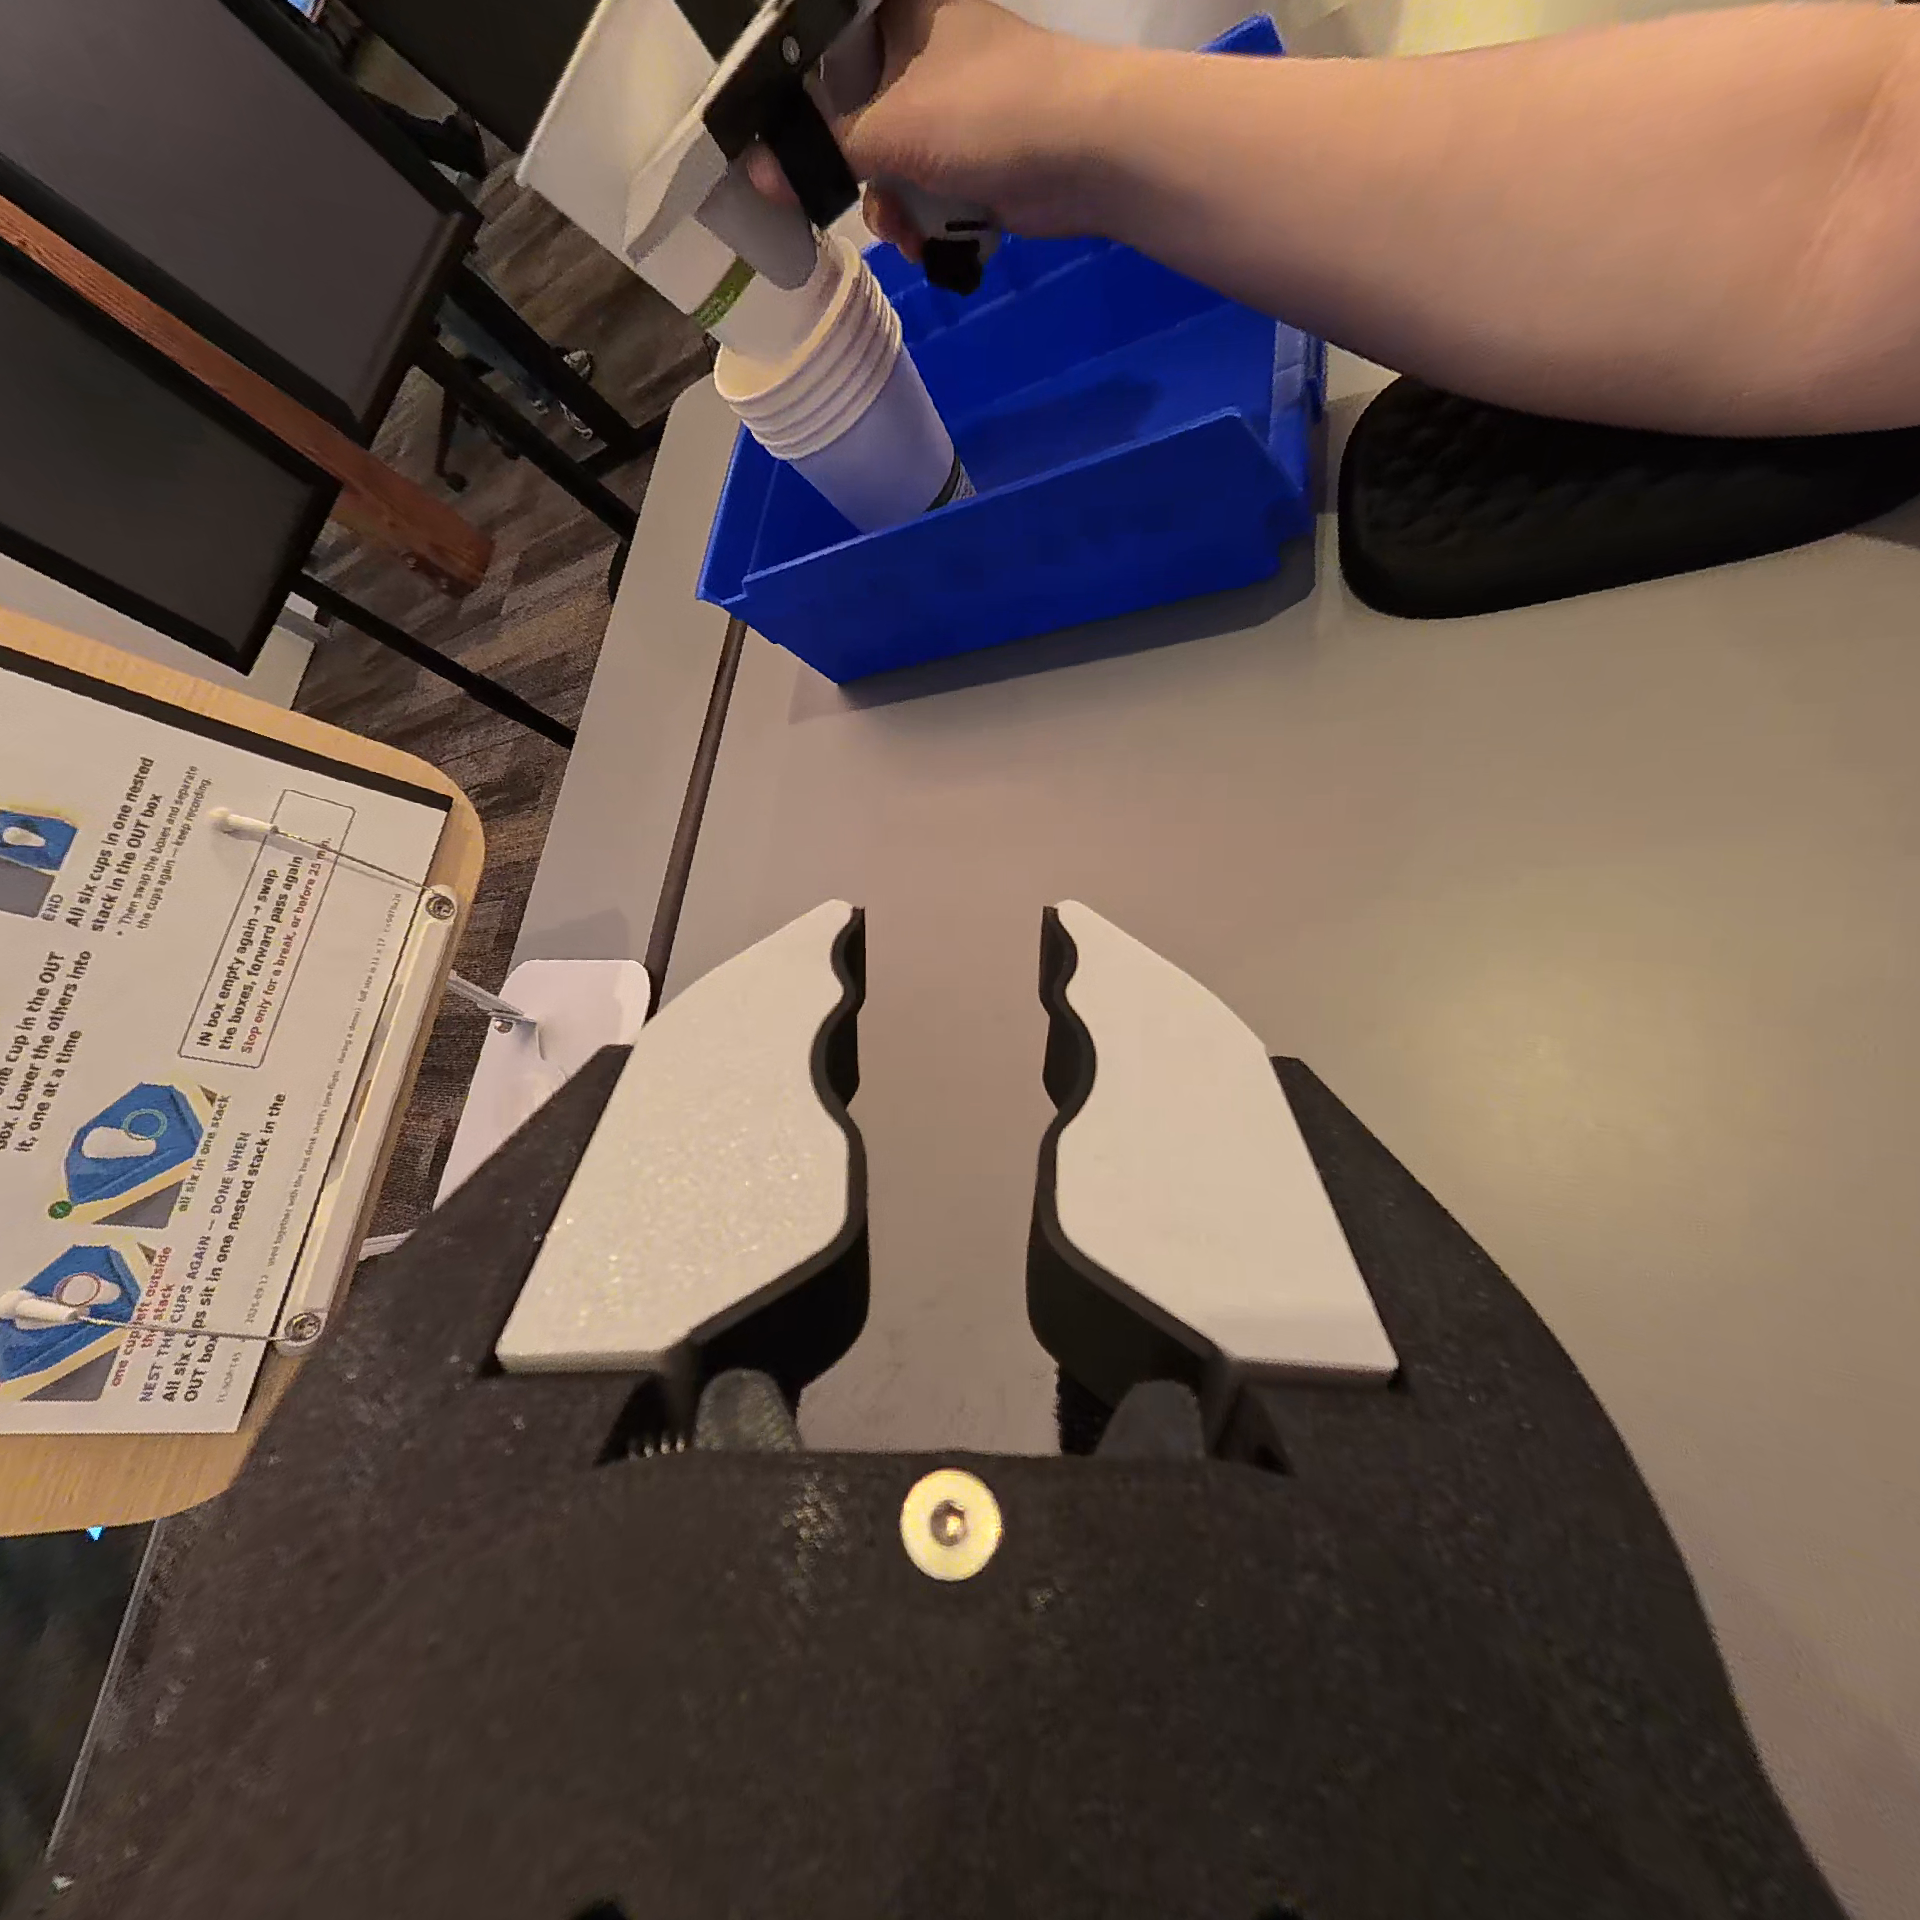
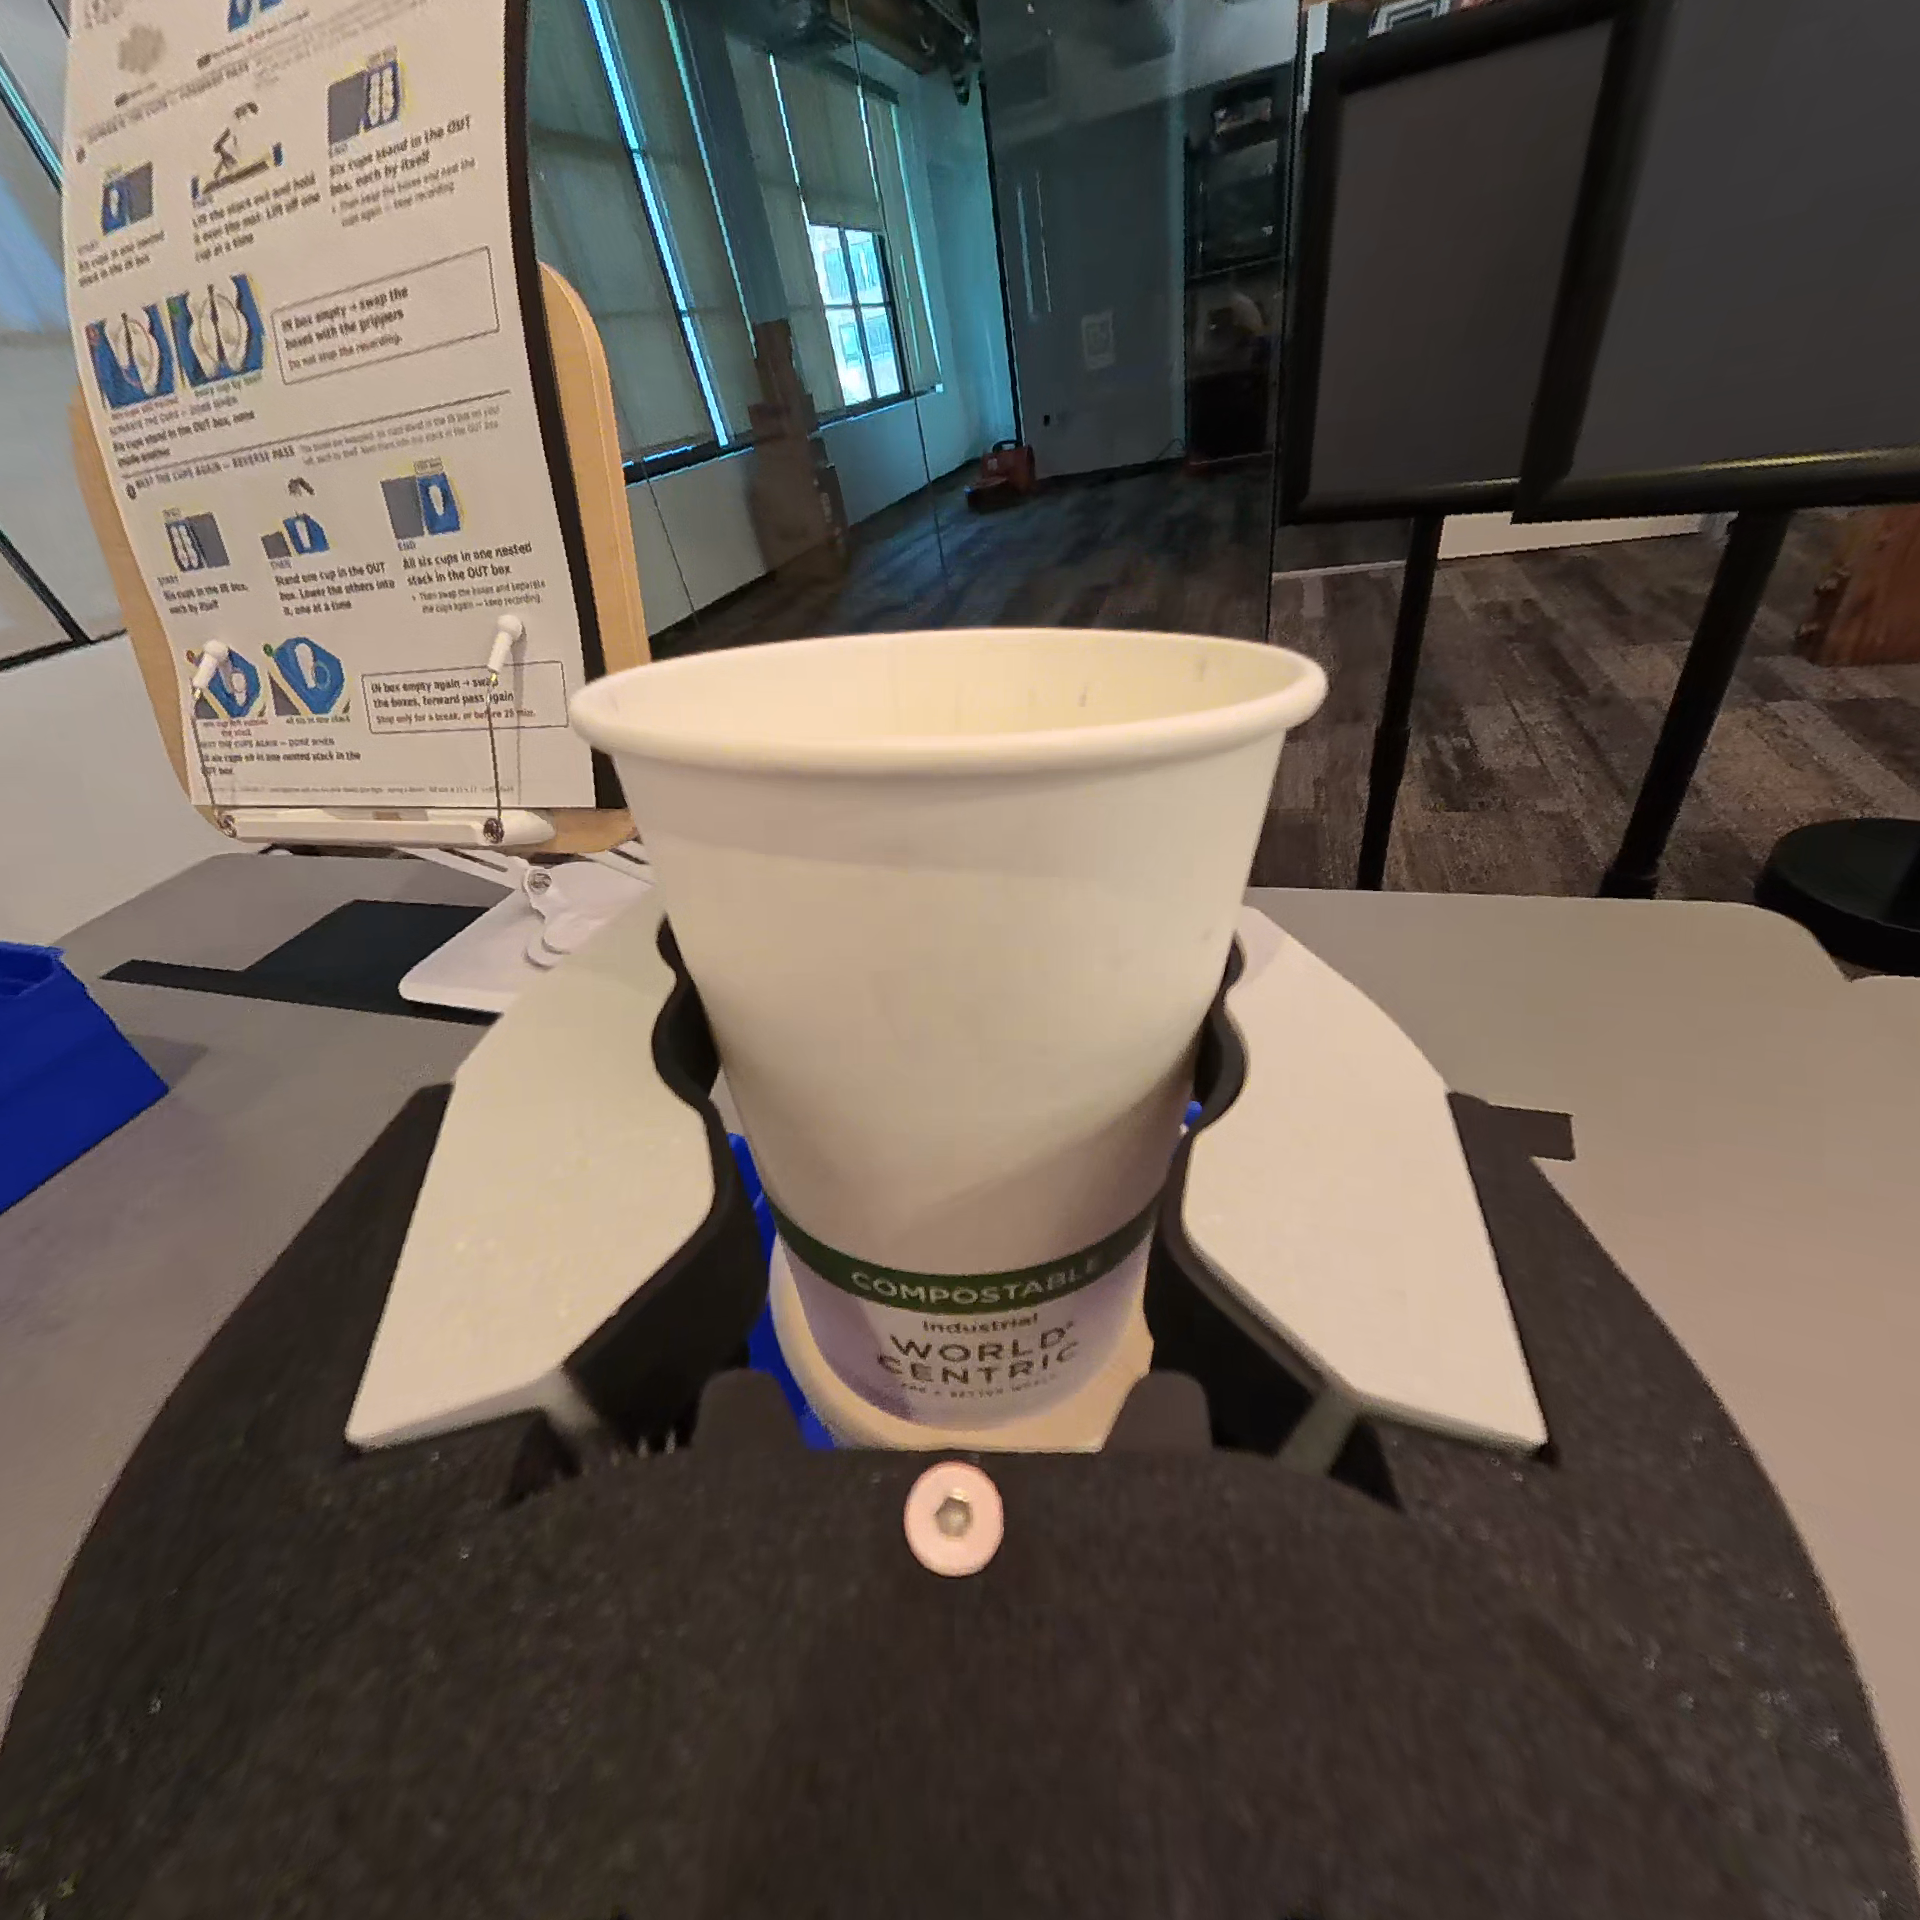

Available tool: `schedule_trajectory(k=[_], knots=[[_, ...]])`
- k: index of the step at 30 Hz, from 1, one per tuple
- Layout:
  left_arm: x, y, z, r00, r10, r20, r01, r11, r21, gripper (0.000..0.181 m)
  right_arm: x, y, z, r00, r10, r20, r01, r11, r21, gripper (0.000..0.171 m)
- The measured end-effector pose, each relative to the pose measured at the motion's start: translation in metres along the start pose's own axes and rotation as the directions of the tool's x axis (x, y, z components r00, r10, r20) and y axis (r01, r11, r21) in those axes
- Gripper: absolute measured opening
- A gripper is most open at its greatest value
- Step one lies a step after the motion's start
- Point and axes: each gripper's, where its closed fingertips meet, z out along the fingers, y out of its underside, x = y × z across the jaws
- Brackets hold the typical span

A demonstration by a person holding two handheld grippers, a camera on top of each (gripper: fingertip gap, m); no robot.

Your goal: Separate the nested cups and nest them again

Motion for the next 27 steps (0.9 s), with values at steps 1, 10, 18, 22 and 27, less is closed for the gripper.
schedule_trajectory(k=[1, 10, 18, 22, 27], knots=[[0.000, 0.000, 0.000, 1.000, -0.002, -0.002, 0.002, 1.000, 0.001, 0.031, -0.001, 0.000, 0.001, 1.000, -0.014, -0.003, 0.014, 1.000, 0.004, 0.091], [0.002, 0.000, 0.000, 1.000, 0.008, -0.010, -0.008, 1.000, 0.000, 0.030, -0.002, 0.013, 0.010, 0.995, -0.097, -0.029, 0.096, 0.995, -0.037, 0.091], [0.004, 0.002, 0.003, 1.000, 0.020, -0.018, -0.020, 1.000, -0.013, 0.029, -0.001, 0.017, 0.012, 0.992, -0.121, -0.034, 0.119, 0.991, -0.057, 0.091], [0.006, 0.002, 0.004, 0.999, 0.023, -0.022, -0.023, 1.000, -0.017, 0.029, 0.001, 0.022, 0.012, 0.991, -0.128, -0.034, 0.124, 0.988, -0.096, 0.091], [0.006, 0.003, 0.005, 0.999, 0.024, -0.025, -0.024, 0.999, -0.022, 0.029, 0.004, 0.028, 0.010, 0.990, -0.137, -0.036, 0.129, 0.979, -0.157, 0.091]])
